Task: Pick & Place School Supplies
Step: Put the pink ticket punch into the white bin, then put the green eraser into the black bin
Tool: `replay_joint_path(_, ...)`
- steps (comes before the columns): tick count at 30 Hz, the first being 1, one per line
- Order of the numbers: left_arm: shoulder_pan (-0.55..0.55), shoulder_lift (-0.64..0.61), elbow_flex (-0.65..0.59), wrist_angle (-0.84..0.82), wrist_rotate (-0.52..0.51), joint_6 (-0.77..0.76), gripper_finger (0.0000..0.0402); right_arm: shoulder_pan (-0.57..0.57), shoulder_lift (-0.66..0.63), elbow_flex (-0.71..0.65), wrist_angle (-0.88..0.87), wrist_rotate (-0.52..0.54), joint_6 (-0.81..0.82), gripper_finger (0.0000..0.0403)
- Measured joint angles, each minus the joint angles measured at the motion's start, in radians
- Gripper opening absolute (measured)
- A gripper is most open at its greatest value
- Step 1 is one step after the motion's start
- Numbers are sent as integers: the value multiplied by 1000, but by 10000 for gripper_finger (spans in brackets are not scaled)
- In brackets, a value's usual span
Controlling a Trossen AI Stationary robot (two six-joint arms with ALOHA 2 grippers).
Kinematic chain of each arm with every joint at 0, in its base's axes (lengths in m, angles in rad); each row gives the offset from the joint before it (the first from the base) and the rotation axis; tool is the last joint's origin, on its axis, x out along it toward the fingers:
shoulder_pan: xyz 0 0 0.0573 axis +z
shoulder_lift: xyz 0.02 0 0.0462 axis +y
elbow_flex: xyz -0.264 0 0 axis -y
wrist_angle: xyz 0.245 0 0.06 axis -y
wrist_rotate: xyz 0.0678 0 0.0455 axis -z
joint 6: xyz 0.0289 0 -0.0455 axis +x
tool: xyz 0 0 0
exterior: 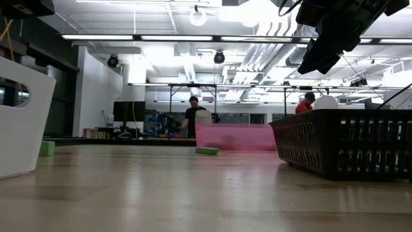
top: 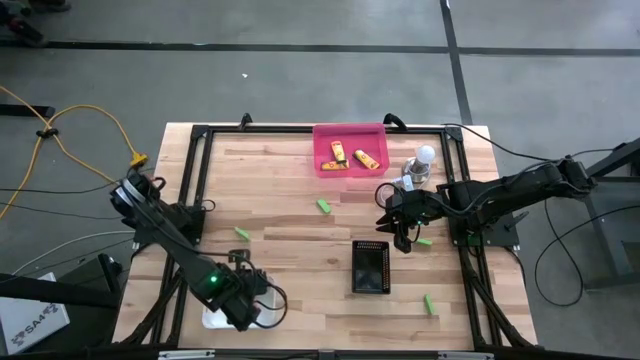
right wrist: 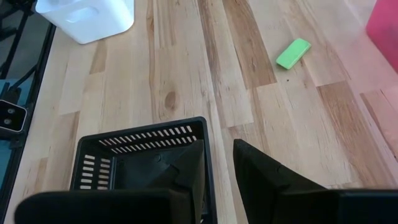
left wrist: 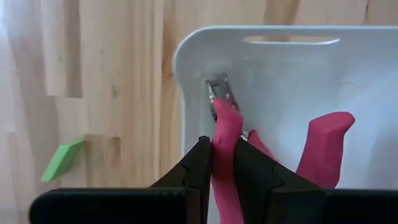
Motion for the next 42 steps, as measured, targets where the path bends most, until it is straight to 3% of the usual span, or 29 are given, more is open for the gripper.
replay_joint_path(8, 0, 53, -1, 44, 38, 1, 47, 0, 0, 0, 8, 0, 0, 74)
replay_joint_path(27, -13, 53, -92, 160, 33, 11, 71, 0, 0, 0, 14, 0, 0, 74)
replay_joint_path(42, -13, 53, -96, 164, 33, 20, 72, 0, 0, 0, 15, 0, 0, 74)
